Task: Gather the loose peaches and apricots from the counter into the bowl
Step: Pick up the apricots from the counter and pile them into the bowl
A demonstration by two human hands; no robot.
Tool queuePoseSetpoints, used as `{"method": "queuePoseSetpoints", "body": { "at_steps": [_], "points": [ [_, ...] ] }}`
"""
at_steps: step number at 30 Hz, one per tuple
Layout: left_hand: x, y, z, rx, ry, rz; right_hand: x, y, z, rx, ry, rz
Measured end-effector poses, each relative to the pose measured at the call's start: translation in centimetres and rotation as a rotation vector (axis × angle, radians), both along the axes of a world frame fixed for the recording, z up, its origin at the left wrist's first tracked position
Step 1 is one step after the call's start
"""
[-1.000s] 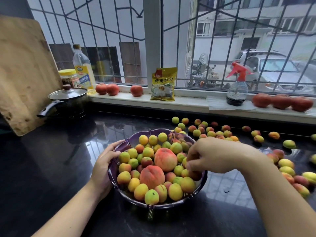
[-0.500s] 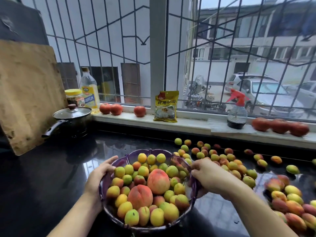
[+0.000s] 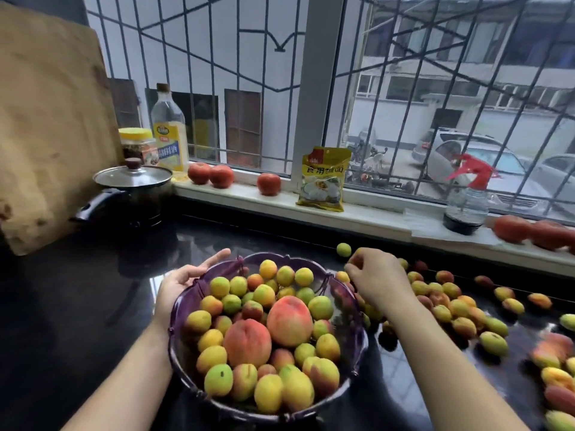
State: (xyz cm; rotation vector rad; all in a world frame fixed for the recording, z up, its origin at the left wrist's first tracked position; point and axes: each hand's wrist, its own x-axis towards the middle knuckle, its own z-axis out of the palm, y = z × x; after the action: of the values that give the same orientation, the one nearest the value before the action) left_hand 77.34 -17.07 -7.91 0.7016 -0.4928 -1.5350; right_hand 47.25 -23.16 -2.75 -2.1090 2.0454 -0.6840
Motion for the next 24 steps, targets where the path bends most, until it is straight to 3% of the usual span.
{"method": "queuePoseSetpoints", "body": {
  "at_steps": [6, 15, 17, 20, 22, 24],
  "points": [
    [0.4, -0.7, -0.7, -0.017, 0.028, -0.088, -0.5, -0.7, -2.2, -0.057, 0.314, -0.027],
    [0.0, -0.5, -0.4, 0.0, 0.002, -0.03, 0.8, -0.8, -3.8, -0.032, 0.456, 0.059],
    [-0.2, -0.1, 0.0, 0.011, -0.003, 0.003, 0.5, -0.9, -3.5, -0.049, 0.315, 0.078],
    [-0.3, 0.0, 0.1, 0.017, 0.002, -0.004, -1.0, -0.8, -1.1, -0.043, -0.157, 0.091],
    [-0.4, 0.0, 0.1, 0.051, 0.022, 0.011, -2.1, 0.2, 1.4, 0.008, -0.416, 0.201],
    [-0.3, -0.1, 0.0, 0.073, 0.053, 0.026, -2.7, 2.3, 4.2, 0.115, -0.557, 0.369]
  ]
}}
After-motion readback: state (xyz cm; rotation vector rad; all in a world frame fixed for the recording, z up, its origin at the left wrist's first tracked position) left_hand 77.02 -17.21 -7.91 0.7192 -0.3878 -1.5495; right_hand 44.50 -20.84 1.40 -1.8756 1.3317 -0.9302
